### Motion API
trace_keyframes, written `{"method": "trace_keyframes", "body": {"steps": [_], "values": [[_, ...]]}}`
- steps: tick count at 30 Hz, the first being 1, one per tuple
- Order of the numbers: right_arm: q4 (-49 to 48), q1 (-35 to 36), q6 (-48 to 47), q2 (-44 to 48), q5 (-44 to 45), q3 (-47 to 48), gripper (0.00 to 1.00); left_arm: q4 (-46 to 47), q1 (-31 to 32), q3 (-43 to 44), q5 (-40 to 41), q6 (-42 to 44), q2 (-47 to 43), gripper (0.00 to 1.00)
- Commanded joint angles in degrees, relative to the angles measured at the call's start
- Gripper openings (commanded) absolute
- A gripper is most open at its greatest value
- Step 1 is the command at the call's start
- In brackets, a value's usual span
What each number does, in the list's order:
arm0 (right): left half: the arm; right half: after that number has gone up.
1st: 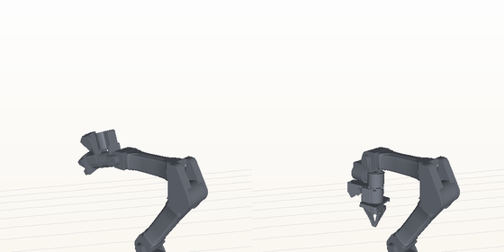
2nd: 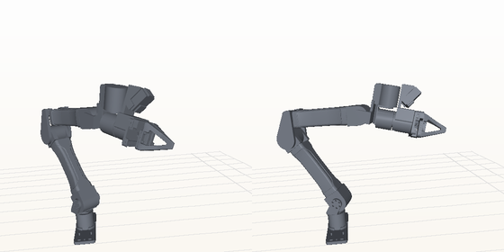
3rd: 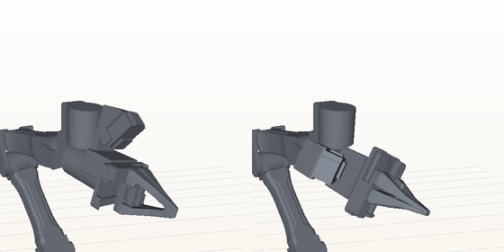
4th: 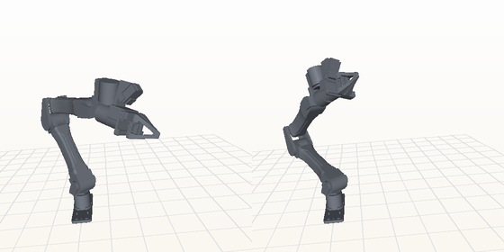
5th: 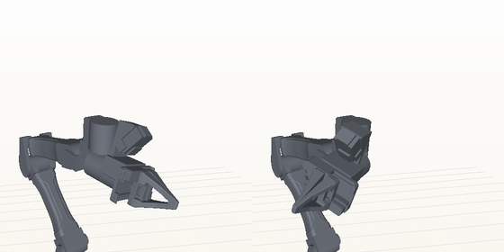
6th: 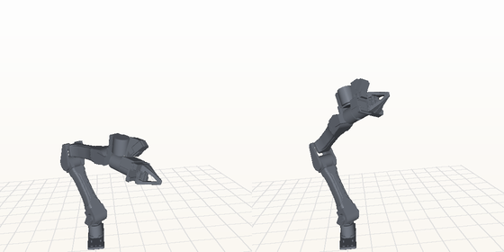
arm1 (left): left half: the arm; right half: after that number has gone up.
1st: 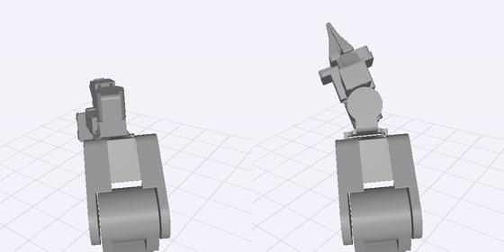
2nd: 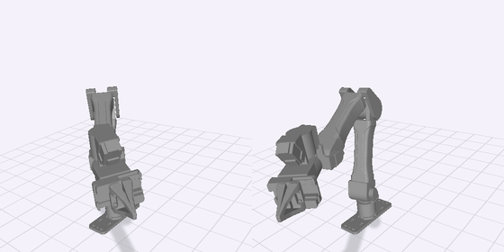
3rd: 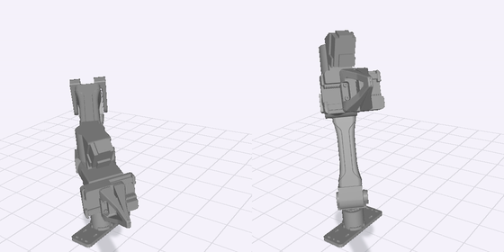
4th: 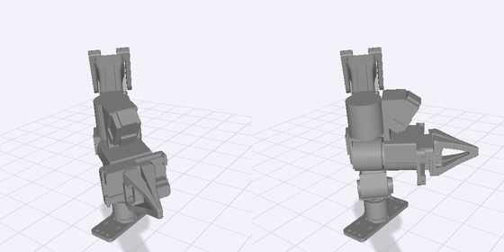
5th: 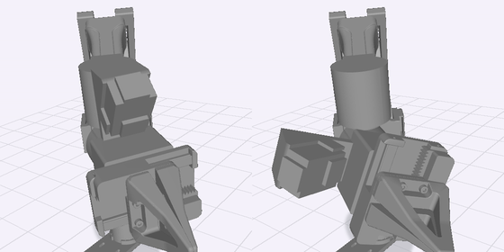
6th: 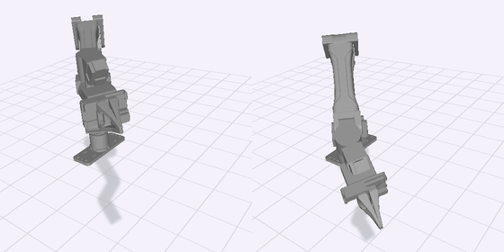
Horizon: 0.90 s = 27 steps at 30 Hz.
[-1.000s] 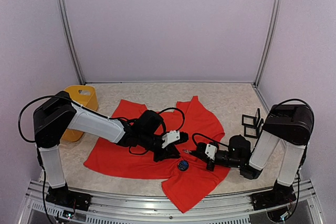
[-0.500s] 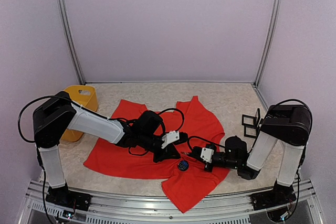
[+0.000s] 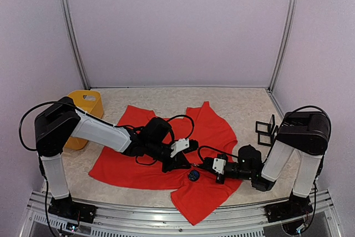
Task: Pin the brooch onto the clothing
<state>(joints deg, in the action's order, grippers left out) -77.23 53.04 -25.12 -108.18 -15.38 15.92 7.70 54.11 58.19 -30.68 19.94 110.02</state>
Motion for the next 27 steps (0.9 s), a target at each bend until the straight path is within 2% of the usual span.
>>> {"method": "trace_keyframes", "body": {"steps": [1, 11, 13, 15, 17, 20, 27], "values": [[-3.66, 0.7, 3.25, 0.53, -2.99, -1.18, 0.0, 1.7, 0.21, -0.69, -0.4, -0.48, -2.26, 0.0], [-4.17, 0.68, 4.69, 1.3, -5.18, -0.76, 0.0, 2.96, -0.4, -1.68, -0.64, -1.05, -3.14, 0.0], [-5.49, 0.71, 5.82, 0.96, -5.08, -1.01, 0.0, 3.02, -0.45, -1.81, -0.75, -1.15, -3.27, 0.11], [-6.35, 0.53, 6.48, 0.53, -4.7, -1.14, 0.0, 3.26, -0.62, -2.14, -0.99, -1.06, -3.55, 0.28], [-7.3, 0.24, 7.04, -0.35, -4.63, -1.33, 0.0, 3.2, -1.11, -2.66, -1.58, -0.61, -4.16, 0.35], [-9.95, -0.23, 8.34, -0.87, -5.34, -2.02, 0.0, 2.71, -2.01, -3.12, -3.03, 0.18, -6.04, 0.37], [-7.52, -0.69, 8.25, -0.19, -7.14, -1.14, 0.0, 0.9, -0.72, -2.07, -3.02, 2.2, -6.49, 0.36]]}}
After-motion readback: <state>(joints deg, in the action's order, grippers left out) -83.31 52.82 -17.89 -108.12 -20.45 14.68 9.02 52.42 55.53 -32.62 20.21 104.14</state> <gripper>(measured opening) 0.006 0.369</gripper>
